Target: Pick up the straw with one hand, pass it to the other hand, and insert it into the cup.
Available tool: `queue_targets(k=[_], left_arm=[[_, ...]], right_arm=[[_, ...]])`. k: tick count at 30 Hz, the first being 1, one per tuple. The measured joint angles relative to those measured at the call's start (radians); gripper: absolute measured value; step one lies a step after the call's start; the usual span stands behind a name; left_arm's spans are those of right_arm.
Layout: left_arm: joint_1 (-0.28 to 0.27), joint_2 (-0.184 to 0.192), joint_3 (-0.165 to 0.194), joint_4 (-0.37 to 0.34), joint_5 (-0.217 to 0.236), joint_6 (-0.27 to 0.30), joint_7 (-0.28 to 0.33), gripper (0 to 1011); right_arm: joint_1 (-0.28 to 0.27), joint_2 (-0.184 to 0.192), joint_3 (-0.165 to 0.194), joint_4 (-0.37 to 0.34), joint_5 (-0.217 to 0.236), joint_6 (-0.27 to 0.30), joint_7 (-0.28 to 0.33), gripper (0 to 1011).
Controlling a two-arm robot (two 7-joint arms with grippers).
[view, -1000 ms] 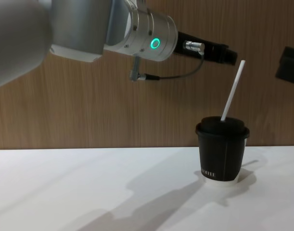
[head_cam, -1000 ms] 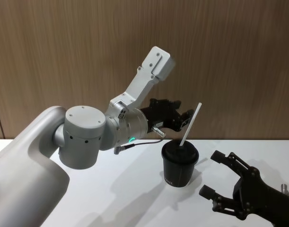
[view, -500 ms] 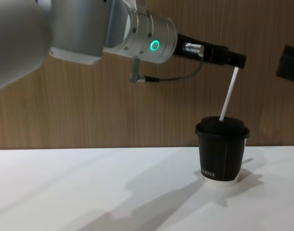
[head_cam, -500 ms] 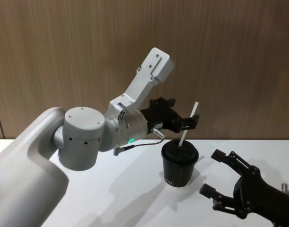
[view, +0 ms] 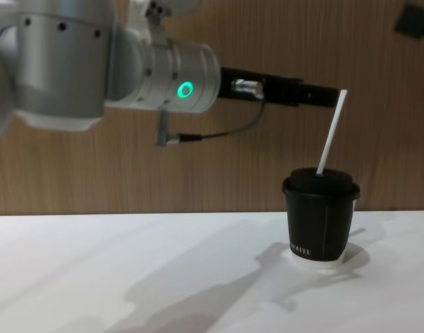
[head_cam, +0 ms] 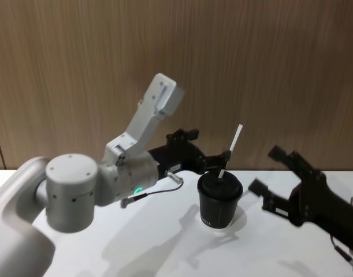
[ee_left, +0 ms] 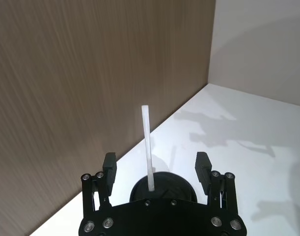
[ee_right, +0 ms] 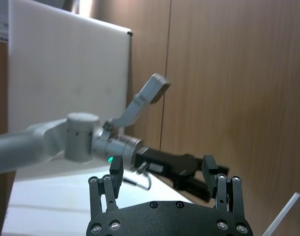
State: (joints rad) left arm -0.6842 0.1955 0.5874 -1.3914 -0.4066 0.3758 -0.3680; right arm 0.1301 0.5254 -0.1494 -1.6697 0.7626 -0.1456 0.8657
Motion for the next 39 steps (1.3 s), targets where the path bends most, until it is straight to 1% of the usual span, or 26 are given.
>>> queue_targets(k=[1, 5, 12, 16, 21, 26, 32, 39], left_arm=[[0.009, 0.006, -0.004, -0.006, -0.002, -0.005, -0.002, 1003], [0.045, 0.029, -0.017, -0.034, -0.014, -0.039, -0.012, 1003], [0.081, 0.056, -0.026, -0.061, -0.022, -0.082, -0.028, 1003], [0.102, 0.071, -0.029, -0.078, -0.021, -0.118, -0.038, 1003], [0.119, 0.078, -0.032, -0.091, -0.013, -0.157, -0.042, 1003], [0.135, 0.081, -0.036, -0.103, 0.001, -0.215, -0.046, 1003], [0.15, 0.077, -0.044, -0.119, 0.012, -0.283, -0.052, 1003], [0.166, 0.073, -0.053, -0.142, 0.018, -0.338, -0.056, 1003]], right_arm=[[0.0, 0.0, 0.0, 0.0, 0.0, 0.0, 0.0, 1001], [0.018, -0.016, 0.005, -0.017, 0.001, 0.012, -0.052, 1001], [0.047, -0.033, 0.003, -0.036, -0.014, 0.022, -0.118, 1001], [0.058, -0.038, -0.001, -0.045, -0.024, 0.029, -0.149, 1001], [0.065, -0.041, -0.007, -0.057, -0.034, 0.045, -0.186, 1001], [0.064, -0.042, -0.009, -0.07, -0.034, 0.065, -0.217, 1001], [0.05, -0.047, -0.01, -0.087, -0.021, 0.092, -0.254, 1001], [0.032, -0.057, -0.01, -0.1, 0.001, 0.108, -0.284, 1001]])
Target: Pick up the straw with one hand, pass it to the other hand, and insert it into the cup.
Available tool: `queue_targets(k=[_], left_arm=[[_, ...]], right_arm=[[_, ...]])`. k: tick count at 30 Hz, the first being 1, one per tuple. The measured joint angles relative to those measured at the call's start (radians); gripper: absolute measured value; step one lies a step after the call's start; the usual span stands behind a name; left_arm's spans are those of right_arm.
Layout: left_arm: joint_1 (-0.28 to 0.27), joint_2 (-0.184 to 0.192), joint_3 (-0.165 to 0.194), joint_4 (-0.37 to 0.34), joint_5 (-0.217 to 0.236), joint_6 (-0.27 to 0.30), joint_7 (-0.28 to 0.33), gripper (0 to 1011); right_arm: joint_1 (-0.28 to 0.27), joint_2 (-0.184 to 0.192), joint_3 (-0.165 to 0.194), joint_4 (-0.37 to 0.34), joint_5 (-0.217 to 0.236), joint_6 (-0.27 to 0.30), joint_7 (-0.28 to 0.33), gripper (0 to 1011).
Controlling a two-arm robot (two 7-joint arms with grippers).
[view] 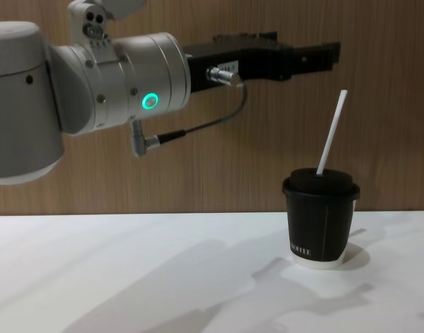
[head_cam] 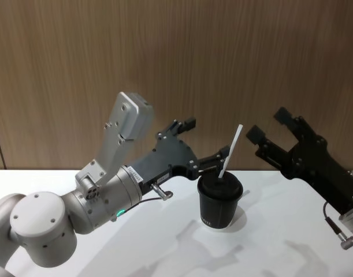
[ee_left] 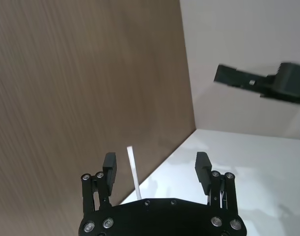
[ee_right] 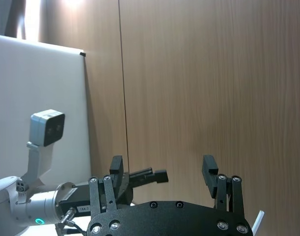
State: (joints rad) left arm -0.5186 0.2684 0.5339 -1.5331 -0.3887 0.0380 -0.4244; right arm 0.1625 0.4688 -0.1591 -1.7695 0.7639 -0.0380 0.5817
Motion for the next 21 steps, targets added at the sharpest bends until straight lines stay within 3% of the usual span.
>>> queue_targets(k=[21], left_arm=[[0.017, -0.005, -0.011, -0.026, 0.006, -0.058, -0.005, 1003]], right_arm=[[-0.021, -0.011, 0.001, -0.015, 0.026, 0.016, -0.035, 1001]])
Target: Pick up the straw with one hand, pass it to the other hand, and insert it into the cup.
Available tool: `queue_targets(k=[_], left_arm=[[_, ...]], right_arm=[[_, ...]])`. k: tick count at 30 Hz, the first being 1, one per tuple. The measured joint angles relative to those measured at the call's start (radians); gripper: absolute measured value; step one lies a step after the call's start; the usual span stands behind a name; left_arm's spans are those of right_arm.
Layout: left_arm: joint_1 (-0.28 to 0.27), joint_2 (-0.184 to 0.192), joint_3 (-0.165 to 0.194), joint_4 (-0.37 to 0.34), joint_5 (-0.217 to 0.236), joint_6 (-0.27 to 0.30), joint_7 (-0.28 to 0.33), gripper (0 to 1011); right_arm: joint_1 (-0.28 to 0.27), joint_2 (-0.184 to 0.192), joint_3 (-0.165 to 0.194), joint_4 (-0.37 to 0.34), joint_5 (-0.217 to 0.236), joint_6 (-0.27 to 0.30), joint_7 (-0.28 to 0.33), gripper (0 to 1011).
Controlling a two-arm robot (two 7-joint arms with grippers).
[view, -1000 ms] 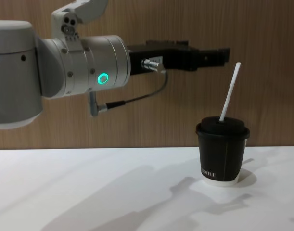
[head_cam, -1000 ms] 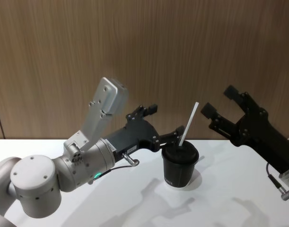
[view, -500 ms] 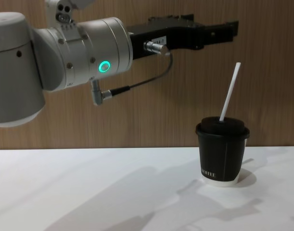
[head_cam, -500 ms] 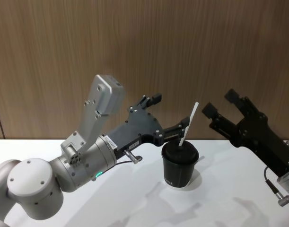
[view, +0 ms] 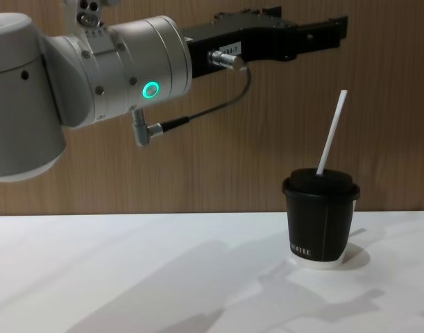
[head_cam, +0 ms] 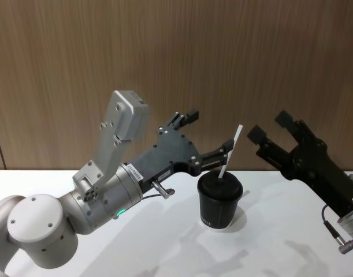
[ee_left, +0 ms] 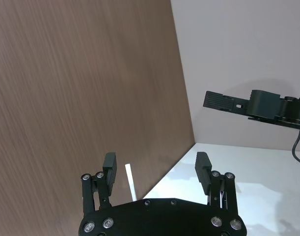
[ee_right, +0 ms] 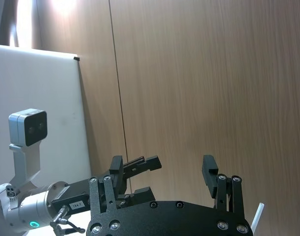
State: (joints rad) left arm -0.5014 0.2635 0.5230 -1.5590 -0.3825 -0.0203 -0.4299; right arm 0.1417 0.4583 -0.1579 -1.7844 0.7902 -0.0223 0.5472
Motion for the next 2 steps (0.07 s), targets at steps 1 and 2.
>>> queue_targets(k=[1, 2], left_arm=[[0.0, 0.0, 0.0, 0.0, 0.0, -0.001, 0.0, 1003], [0.0, 0.0, 0.0, 0.0, 0.0, -0.002, 0.0, 1003]], right_arm=[[0.0, 0.0, 0.0, 0.0, 0.0, 0.0, 0.0, 1001], [-0.001, 0.0, 0.0, 0.0, 0.001, 0.001, -0.001, 1001]])
